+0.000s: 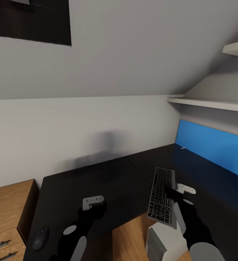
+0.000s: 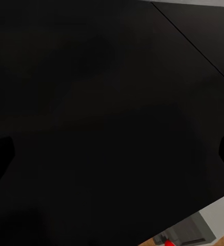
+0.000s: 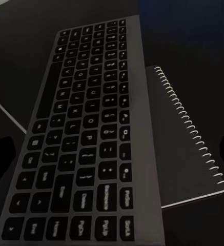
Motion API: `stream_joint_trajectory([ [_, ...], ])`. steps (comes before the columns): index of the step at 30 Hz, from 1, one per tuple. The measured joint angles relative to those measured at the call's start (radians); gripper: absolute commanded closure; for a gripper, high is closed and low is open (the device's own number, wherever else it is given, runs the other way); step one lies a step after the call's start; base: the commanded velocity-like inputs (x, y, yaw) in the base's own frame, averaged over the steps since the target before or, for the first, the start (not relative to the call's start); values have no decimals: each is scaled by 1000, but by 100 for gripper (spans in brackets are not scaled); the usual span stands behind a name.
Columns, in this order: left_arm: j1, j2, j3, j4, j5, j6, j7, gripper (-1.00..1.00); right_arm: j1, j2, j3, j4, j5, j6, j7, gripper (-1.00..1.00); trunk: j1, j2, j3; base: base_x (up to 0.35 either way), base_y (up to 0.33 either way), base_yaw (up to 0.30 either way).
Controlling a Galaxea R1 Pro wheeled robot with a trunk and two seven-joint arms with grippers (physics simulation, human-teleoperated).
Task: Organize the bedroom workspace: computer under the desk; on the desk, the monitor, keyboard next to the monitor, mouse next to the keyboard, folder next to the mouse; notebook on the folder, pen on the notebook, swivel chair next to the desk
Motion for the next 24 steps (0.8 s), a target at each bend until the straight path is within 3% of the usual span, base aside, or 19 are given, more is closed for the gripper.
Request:
stream_joint_trajectory([
  [11, 0, 0, 1, 0, 0, 0, 0, -100, 3, 5, 3, -2, 8, 1, -8, -100, 0, 0, 0, -14, 0, 0],
  [24, 0, 0, 1, 0, 0, 1, 0, -100, 3, 8, 5, -4, 5, 0, -9, -100, 1, 0, 0, -275, -67, 0],
])
